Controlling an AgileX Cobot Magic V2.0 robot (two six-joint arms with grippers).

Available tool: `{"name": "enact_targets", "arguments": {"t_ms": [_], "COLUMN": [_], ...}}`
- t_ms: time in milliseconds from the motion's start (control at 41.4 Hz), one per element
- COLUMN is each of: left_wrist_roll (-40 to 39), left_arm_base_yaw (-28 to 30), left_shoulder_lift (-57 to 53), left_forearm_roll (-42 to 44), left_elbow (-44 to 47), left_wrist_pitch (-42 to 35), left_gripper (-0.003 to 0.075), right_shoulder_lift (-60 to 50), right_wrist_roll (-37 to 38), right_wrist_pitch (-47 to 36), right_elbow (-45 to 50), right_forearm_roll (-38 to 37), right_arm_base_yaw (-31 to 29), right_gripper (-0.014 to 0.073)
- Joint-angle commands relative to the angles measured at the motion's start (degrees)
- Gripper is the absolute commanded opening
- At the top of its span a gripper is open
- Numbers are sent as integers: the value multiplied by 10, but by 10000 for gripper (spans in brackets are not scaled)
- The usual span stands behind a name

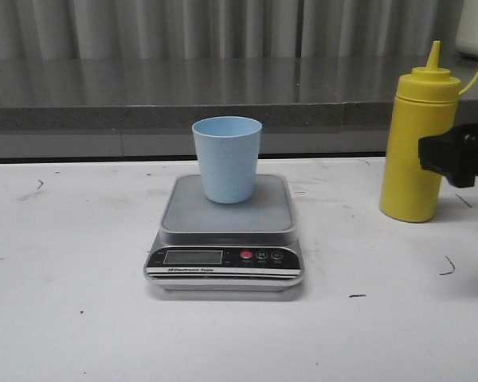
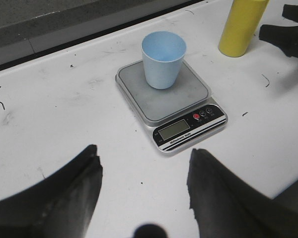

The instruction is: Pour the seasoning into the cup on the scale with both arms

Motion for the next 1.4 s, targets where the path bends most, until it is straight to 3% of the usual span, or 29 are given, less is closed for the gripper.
{"name": "enact_targets", "arguments": {"t_ms": [0,169,314,556,1135,1377], "left_wrist_roll": [1,1,1,1,1,1], "left_arm_base_yaw": [-3,-3,-3,-3,-3,-3], "left_shoulder_lift": [1,1,1,1,1,1], "left_forearm_roll": [-3,-3,-3,-3,-3,-3], "left_elbow": [-15,-15,-15,-15,-15,-15], "left_wrist_pitch": [-42,-42,-42,-42,-42,-42], "left_gripper": [386,386,386,386,386,386], "right_shoulder_lift": [-104,-263,-384,-520,-644,-644], "right_wrist_roll": [-5,-5,-5,-5,-55,-63], "right_wrist_pitch": [47,337,534,741,1045,1052], "right_elbow": [16,4,-26,-85,-186,-190], "right_forearm_roll": [10,21,70,73,60,60], "right_arm_base_yaw": [12,55,99,129,129,129], "right_gripper": [636,636,636,636,636,636]}}
